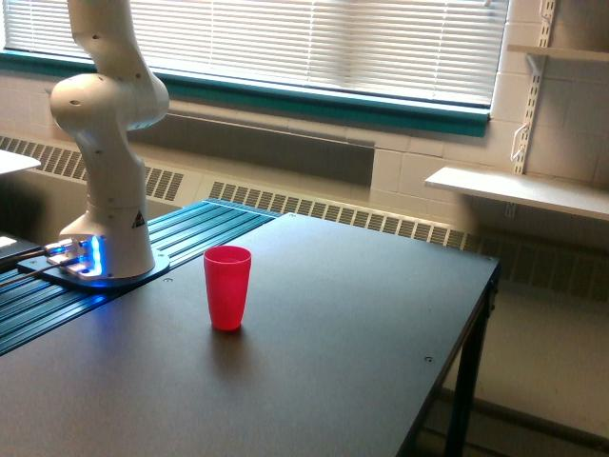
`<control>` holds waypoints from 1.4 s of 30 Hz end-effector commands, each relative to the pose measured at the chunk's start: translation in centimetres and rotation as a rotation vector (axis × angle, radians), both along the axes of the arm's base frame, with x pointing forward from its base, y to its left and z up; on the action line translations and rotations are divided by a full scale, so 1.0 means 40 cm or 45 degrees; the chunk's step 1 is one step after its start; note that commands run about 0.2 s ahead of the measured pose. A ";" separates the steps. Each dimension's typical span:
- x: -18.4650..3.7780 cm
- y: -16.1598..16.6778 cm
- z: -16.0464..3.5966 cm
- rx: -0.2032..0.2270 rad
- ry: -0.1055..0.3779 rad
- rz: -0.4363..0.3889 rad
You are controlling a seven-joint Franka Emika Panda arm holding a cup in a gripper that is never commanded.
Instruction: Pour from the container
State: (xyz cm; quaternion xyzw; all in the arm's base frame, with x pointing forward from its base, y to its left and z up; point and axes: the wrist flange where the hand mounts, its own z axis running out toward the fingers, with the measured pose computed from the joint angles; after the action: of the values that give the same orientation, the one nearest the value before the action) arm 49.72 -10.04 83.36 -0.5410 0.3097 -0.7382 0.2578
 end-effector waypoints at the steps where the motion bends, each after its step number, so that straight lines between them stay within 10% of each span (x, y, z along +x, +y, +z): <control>1: 0.043 -0.005 -0.131 -0.278 0.192 -0.054; 8: 0.066 -0.006 -0.265 -0.302 0.356 -0.039; 32: -0.101 0.000 -0.720 0.095 0.731 -0.169; 42: -0.184 0.038 -0.760 0.187 0.810 -0.215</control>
State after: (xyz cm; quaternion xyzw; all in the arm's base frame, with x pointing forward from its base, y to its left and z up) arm 43.83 -8.84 52.54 -0.6820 0.4849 -0.5269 0.1488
